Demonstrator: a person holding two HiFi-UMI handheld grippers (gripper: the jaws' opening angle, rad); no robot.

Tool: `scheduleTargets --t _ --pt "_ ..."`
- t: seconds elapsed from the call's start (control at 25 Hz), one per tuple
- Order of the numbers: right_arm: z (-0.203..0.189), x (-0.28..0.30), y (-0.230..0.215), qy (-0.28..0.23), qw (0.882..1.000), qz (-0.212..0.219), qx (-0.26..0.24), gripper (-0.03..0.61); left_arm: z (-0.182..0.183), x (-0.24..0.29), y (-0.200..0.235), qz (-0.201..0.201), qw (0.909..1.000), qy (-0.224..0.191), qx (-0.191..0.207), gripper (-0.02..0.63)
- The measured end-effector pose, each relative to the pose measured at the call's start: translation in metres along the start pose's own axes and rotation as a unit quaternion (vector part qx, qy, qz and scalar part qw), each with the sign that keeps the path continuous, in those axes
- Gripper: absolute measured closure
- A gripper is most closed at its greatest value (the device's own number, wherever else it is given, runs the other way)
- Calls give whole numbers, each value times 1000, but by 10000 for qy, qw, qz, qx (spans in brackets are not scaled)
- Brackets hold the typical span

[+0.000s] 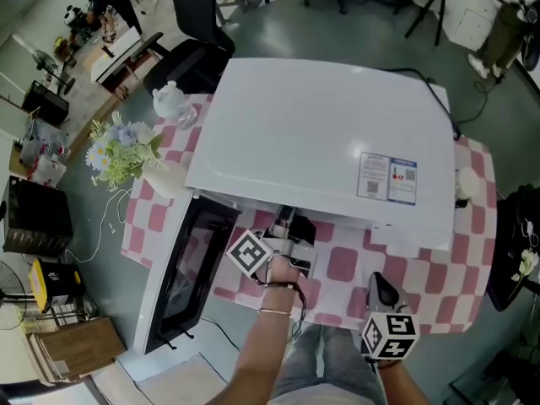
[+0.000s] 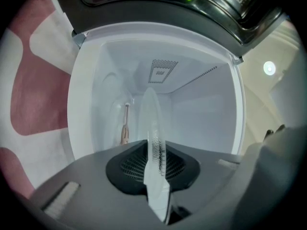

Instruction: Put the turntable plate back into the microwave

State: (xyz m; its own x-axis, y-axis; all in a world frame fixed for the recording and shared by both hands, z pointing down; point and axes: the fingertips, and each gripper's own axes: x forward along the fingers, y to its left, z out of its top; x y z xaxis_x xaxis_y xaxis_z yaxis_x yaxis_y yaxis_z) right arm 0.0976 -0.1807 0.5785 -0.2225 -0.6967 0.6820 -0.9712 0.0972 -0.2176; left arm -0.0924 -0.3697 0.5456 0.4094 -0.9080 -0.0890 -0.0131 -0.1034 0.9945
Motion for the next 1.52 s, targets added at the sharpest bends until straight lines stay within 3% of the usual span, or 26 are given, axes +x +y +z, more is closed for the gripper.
scheduleTargets --t 0.6,1.08,1.52 --pt "3 10 0 13 10000 3 98 569 2 8 6 191 9998 -8 -38 569" --pt "7 15 2 31 9999 45 146 568 7 11 10 754 9972 -8 -21 580" --pt "11 13 9 -16 9998 121 129 569 7 17 2 1245 9900 435 493 591"
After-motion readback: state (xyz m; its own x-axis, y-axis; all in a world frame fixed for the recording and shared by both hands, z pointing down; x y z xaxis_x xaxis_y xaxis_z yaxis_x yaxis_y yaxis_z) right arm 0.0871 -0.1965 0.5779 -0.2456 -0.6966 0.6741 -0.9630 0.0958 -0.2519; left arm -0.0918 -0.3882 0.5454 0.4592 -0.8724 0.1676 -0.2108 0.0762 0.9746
